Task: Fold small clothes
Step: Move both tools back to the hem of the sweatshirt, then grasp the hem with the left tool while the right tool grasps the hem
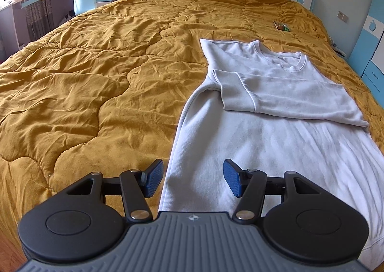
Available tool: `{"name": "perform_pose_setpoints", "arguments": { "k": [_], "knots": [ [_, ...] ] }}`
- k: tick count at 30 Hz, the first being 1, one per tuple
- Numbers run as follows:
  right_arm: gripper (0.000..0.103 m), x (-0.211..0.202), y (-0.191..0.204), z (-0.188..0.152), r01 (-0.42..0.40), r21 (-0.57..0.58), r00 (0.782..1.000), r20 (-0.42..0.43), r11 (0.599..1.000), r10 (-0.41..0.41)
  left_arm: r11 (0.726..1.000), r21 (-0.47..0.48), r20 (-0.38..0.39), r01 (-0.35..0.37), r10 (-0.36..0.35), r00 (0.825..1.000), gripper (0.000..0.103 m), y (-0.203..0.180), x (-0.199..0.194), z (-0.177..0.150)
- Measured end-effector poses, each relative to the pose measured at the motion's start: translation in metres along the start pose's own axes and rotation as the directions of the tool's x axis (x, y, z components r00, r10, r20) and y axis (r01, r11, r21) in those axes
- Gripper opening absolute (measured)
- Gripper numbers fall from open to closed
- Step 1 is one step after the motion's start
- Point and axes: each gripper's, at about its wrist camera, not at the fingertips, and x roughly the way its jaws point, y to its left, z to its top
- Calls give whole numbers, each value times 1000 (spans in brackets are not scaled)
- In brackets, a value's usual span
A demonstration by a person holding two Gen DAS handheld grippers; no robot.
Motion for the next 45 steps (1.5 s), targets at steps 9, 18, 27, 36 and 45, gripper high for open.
{"name": "perform_pose_setpoints", "arguments": {
  "k": [9,18,27,36,45],
  "knots": [
    [82,-33,-32,-22,55,25,997,-61,998,-54,997,73,55,-36,32,998,68,1,-13,-11],
    [82,-66,-57,-34,114,51,988,-113,992,-108,996,87,-27,-14,17,999,69,26,-36,-18],
    [81,-93,-62,-48,38,107,984,-176,994,-19,981,-82,-208,174,-188,960,69,75,-45,-23],
    [73,-87,-73,-58,-51,253,956,-269,966,121,945,-171,-311,278,-320,895,67,97,-43,-40],
    [51,-80,-75,-56,-51,270,947,-294,961,133,925,-160,-357,344,-379,854,52,78,-25,-52]
  ]
}}
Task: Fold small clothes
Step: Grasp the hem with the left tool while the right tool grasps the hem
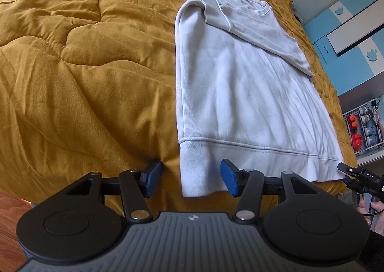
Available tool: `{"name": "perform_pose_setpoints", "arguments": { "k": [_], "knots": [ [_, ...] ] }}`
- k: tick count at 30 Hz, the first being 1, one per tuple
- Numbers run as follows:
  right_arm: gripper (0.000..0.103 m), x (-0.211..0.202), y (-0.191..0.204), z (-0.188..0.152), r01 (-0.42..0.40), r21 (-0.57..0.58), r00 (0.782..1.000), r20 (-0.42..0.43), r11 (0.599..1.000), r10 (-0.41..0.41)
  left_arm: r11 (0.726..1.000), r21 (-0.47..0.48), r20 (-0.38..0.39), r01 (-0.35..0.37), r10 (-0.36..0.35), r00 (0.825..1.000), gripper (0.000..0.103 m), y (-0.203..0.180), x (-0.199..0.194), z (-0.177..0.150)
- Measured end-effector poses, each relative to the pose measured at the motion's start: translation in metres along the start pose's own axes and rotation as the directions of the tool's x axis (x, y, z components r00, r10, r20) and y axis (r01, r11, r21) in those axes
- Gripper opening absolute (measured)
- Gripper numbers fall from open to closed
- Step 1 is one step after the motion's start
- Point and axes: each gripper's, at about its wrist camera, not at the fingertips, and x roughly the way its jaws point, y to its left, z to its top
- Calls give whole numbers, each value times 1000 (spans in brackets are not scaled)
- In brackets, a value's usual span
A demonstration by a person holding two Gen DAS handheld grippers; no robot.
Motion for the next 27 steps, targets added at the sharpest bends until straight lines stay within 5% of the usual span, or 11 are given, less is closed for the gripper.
{"name": "perform_pose_setpoints", "arguments": {
  "k": [3,5,8,20,27],
  "knots": [
    [12,2,1,3,55,-10,998,-14,998,-55,1000,28,-15,3,-3,1000,20,-6,2,3],
    [5,-2,2,3,43,-24,999,-16,999,-44,998,55,5,-3,2,1000,12,-10,-6,3],
    [3,-12,3,5,16,-41,1000,4,999,-16,998,67,37,13,-16,999,6,-11,-16,2],
    [3,-27,9,10,-16,25,999,46,1000,14,991,132,50,-33,27,998,8,-24,-24,2],
    [8,-29,9,10,-72,50,996,47,996,70,992,123,82,7,-18,996,4,-26,-31,4]
  ]
}}
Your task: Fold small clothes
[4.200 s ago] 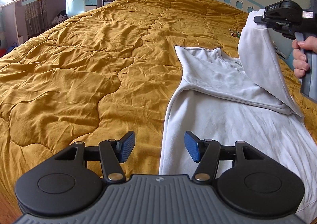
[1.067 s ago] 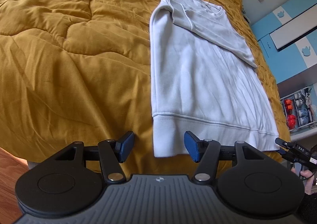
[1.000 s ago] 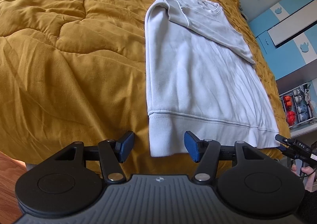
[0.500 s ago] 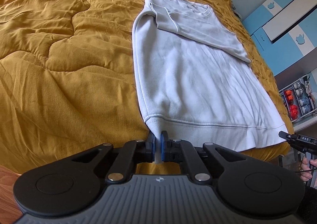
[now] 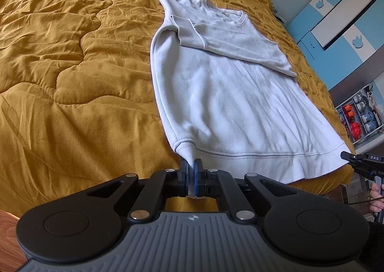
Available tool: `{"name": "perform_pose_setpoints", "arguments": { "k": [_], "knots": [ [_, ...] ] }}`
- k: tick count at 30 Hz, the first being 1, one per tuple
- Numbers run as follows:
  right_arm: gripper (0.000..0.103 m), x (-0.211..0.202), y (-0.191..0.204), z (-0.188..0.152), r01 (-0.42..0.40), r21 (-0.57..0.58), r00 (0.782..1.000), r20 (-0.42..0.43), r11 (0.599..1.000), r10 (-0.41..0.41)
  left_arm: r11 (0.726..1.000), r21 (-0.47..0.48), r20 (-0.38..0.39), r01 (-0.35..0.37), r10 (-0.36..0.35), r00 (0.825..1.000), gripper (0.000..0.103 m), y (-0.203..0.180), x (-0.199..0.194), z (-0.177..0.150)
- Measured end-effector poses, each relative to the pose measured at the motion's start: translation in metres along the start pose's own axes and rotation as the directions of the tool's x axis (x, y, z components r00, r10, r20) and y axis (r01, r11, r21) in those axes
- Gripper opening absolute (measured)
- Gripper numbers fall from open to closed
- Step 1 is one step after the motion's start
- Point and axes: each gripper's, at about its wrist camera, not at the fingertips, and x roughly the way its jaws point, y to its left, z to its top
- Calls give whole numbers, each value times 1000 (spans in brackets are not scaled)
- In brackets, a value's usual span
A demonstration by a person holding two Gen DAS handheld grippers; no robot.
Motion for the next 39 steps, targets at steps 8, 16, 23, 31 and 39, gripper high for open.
{"name": "perform_pose_setpoints", "arguments": {
  "k": [8,16,23,31,39],
  "knots": [
    [37,30,-20,2,17,69,996,-91,997,-11,997,-36,-109,73,-76,991,35,11,29,0],
    [16,37,-35,1,-4,109,998,-64,994,12,990,-91,-112,106,-116,987,18,15,41,4],
    [3,23,-8,-1,44,-64,999,10,997,-43,1000,11,-94,-6,7,996,5,-10,27,9],
    [3,-9,12,1,-173,-179,967,158,969,202,991,127,27,-38,35,999,4,-39,6,10],
    [2,-16,11,-1,-306,-139,923,200,942,330,994,79,145,69,-80,986,3,-41,-9,13]
  ]
}}
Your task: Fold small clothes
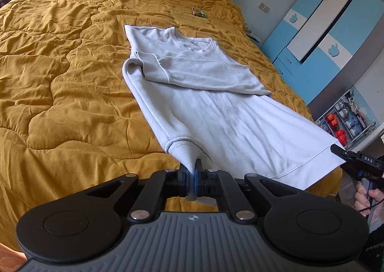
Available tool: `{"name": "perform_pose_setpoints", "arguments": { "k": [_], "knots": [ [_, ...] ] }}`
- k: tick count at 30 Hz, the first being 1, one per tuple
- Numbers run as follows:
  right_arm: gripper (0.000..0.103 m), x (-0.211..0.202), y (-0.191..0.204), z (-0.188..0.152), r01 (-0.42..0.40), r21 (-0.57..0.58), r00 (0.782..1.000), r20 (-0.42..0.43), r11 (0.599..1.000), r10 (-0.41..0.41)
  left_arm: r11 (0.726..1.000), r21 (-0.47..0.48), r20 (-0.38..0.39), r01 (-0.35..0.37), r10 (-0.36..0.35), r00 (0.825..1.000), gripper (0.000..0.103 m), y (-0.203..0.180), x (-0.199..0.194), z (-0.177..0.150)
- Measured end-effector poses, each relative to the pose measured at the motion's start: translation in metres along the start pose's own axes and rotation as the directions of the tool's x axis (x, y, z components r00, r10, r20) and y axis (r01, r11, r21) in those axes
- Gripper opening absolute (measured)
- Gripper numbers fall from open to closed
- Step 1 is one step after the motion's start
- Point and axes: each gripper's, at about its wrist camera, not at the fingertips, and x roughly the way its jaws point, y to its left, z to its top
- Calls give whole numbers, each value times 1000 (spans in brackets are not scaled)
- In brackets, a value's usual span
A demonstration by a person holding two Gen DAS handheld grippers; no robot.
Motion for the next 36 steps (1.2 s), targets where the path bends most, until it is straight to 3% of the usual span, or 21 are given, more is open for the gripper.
{"name": "perform_pose_setpoints", "arguments": {
  "k": [6,15,23,28,36],
  "knots": [
    [2,-6,3,1,-40,36,999,33,999,39,1000,12,34,21,-21,999,3,-6,-6,1],
    [2,-28,35,6,-110,-31,990,89,993,113,995,83,122,62,-72,990,3,-24,-38,0],
    [2,-65,56,2,-171,-45,976,132,984,175,992,88,144,88,-101,984,3,-22,-74,-11],
    [2,-98,74,-8,-168,-71,976,125,983,176,991,118,155,64,-82,985,3,-23,-103,-22],
    [2,-138,90,-33,-133,-111,984,102,985,144,996,78,144,42,-53,988,3,-19,-138,-38]
  ]
}}
